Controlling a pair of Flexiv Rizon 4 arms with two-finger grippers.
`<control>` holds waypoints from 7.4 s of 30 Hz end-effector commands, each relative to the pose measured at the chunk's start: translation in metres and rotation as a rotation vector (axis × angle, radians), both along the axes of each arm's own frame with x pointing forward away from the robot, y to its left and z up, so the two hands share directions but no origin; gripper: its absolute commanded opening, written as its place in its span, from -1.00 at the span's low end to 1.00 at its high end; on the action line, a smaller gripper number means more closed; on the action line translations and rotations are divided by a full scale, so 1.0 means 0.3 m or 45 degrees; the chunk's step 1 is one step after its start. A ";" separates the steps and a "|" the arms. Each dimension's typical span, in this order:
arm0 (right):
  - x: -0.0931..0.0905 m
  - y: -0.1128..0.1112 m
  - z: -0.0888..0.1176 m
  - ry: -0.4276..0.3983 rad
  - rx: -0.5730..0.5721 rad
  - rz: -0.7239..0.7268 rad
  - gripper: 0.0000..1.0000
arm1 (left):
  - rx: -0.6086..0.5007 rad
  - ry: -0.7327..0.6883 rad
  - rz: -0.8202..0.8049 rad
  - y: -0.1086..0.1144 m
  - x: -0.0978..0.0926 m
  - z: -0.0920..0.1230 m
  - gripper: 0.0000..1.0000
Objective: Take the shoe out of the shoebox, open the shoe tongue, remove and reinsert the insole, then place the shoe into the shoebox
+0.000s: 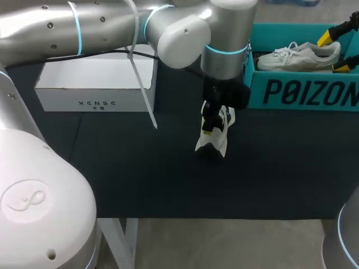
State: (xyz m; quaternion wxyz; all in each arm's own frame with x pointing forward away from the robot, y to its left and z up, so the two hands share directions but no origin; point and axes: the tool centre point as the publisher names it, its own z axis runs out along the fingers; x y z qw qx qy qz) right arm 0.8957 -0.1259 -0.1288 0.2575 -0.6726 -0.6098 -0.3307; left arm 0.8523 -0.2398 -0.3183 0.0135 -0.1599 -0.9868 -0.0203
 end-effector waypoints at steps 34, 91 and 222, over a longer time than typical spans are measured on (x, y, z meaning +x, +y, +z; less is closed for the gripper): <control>-0.002 0.000 0.001 0.002 -0.005 -0.002 1.00 | -0.162 -0.024 0.123 -0.018 -0.103 -0.280 1.00; -0.002 0.000 0.001 0.002 -0.005 -0.002 1.00 | -0.043 0.135 -0.472 0.146 -0.103 0.059 -1.00; -0.002 0.000 0.001 0.002 -0.005 -0.002 1.00 | 0.033 0.286 -1.649 1.674 1.034 0.031 -1.00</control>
